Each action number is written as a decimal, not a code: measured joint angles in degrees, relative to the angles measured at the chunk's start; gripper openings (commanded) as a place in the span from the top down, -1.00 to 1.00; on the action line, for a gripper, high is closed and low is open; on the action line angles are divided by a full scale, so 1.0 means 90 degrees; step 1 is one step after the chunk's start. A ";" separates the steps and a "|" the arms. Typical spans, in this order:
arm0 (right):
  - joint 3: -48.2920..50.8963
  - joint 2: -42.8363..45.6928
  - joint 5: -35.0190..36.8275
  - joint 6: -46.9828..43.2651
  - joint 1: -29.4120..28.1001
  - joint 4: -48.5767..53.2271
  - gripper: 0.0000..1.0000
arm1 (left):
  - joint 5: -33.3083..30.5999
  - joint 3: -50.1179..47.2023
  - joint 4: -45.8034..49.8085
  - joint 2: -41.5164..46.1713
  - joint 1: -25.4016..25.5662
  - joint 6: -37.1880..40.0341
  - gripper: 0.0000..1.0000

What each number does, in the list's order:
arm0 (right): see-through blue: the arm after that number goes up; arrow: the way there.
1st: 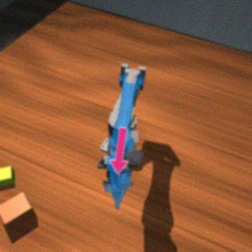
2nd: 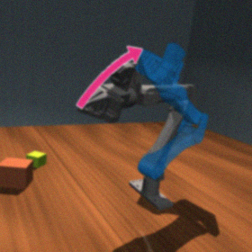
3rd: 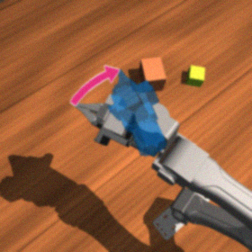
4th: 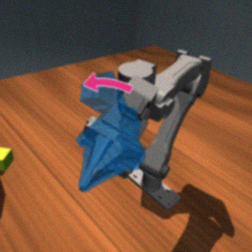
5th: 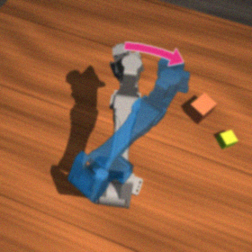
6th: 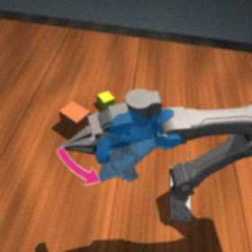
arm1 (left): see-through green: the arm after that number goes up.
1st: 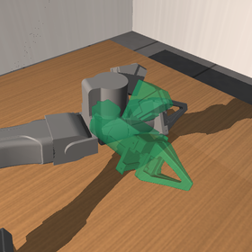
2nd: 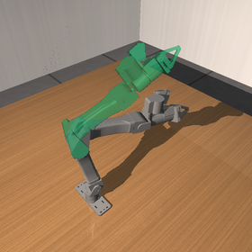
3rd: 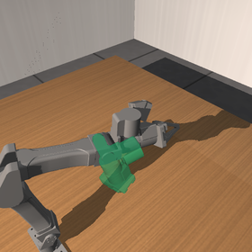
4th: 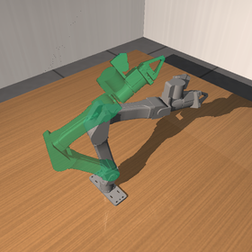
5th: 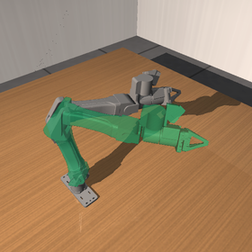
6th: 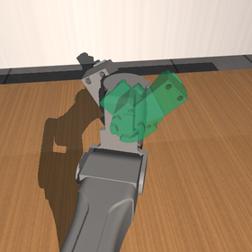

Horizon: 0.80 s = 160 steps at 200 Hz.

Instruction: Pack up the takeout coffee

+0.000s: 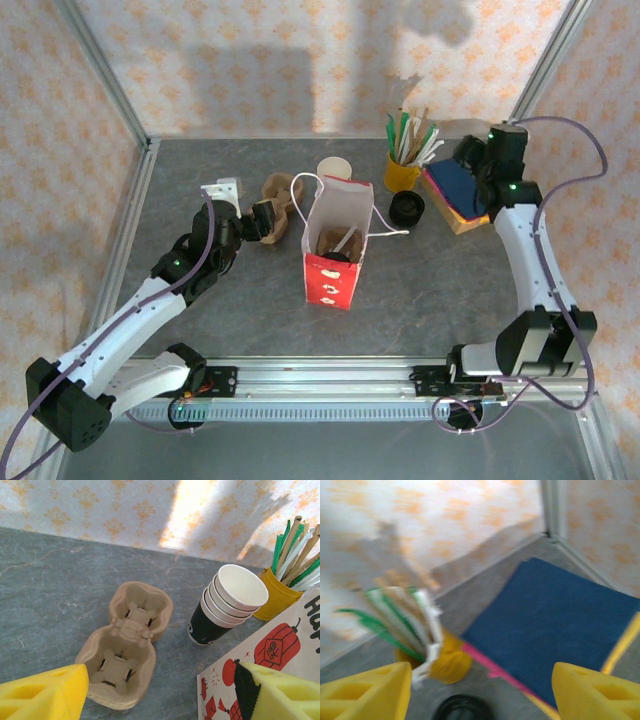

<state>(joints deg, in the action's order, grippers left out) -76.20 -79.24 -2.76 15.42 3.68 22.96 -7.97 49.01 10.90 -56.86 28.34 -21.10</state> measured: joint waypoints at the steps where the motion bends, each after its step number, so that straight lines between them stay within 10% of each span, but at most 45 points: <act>1: 0.0002 -0.0027 -0.0002 -0.0002 0.0032 -0.0005 -0.57 | 0.0000 0.0000 0.0000 0.0000 0.0000 0.0000 -0.57; 160: -0.2203 -0.4495 -0.0148 -0.0005 0.0848 0.0381 -0.84 | 0.0002 0.0000 0.0002 0.0117 -0.0002 0.0000 -0.57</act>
<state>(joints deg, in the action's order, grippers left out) -96.03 -119.70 -4.10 15.38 11.31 26.39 -7.94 49.01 10.92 -55.81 28.32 -21.10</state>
